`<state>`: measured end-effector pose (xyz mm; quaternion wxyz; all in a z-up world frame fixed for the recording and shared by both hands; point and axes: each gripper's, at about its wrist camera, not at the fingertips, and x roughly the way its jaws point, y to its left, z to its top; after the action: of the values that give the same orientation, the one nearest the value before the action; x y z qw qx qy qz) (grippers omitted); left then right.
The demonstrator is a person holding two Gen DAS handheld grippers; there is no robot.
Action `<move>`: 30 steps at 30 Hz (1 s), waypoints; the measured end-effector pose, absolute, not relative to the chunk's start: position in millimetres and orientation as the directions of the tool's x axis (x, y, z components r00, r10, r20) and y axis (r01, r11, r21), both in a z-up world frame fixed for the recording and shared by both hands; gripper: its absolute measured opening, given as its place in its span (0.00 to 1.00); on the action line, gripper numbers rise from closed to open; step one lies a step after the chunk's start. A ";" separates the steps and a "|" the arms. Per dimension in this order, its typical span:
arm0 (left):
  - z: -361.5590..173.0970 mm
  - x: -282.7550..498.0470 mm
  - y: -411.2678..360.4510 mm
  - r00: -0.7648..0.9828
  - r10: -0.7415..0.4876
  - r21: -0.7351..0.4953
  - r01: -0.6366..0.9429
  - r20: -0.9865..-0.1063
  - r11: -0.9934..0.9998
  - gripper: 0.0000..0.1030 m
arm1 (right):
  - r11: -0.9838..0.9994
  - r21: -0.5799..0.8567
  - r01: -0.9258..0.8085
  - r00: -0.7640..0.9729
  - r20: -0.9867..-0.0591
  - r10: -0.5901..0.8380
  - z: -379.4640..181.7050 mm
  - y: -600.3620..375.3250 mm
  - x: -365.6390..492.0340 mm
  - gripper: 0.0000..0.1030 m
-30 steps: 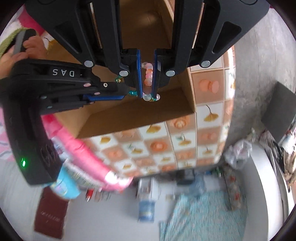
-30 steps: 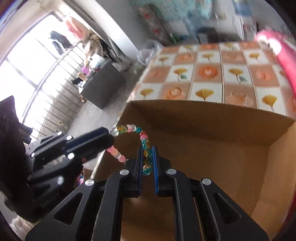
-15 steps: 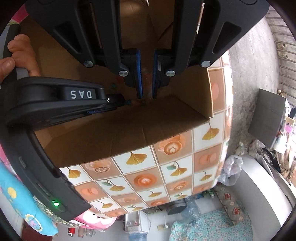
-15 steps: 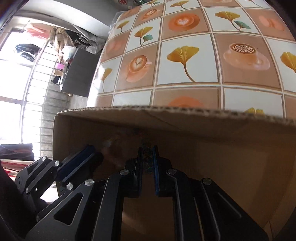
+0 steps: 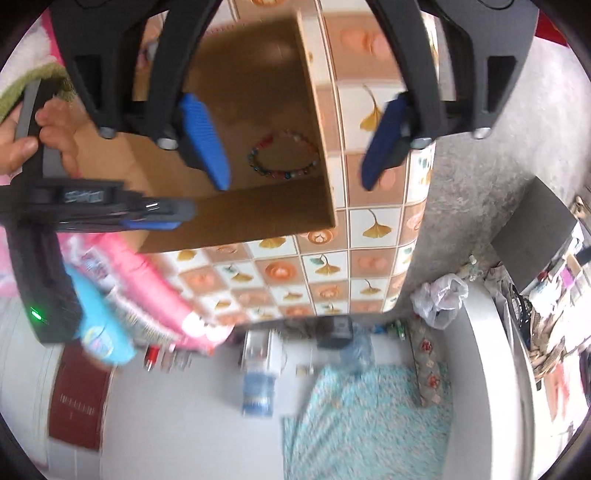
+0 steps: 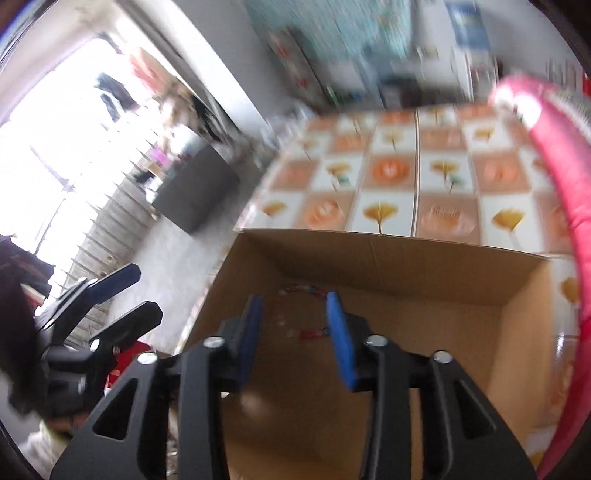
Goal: Organize jewelry
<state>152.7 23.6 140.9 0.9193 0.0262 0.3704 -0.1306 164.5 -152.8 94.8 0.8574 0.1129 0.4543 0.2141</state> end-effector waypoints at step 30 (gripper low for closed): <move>-47.2 29.4 22.6 0.512 -0.091 0.014 0.196 -0.854 0.980 0.92 | 0.984 -0.099 -0.151 0.715 -0.698 0.039 47.9 -156.7 -52.0 0.94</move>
<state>29.4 22.6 -47.2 0.8679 0.0543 0.4868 -0.0826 -52.0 -156.7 47.9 0.9230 -0.0742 0.3741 0.0515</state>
